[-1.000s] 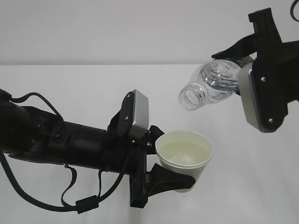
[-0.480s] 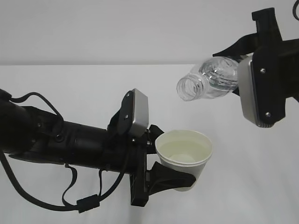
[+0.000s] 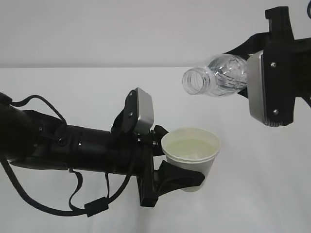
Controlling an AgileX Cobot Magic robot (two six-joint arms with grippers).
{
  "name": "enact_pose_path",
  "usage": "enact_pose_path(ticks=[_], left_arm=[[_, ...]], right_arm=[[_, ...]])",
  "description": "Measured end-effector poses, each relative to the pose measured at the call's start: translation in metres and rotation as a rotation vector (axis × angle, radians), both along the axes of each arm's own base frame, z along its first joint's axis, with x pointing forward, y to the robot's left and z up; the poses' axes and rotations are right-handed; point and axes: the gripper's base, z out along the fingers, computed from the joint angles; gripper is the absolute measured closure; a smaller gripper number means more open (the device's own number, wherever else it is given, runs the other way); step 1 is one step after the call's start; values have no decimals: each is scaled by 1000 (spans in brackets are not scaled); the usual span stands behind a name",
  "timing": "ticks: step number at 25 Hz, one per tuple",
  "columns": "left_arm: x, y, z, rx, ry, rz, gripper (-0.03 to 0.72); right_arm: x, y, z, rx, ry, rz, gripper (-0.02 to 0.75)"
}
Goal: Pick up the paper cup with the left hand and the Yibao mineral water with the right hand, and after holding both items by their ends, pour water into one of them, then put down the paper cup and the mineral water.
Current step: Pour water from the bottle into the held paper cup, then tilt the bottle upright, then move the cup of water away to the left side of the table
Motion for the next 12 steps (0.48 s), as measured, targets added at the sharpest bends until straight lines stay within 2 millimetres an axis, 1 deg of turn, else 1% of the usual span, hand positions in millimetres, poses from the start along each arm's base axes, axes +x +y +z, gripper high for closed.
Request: enact_pose_path(ticks=[6, 12], left_arm=[[1, 0, 1, -8, 8, 17, 229], [2, 0, 1, -10, 9, 21, 229]], right_arm=[[1, 0, 1, 68, 23, -36, 324], [2, 0, 4, 203, 70, -105, 324]])
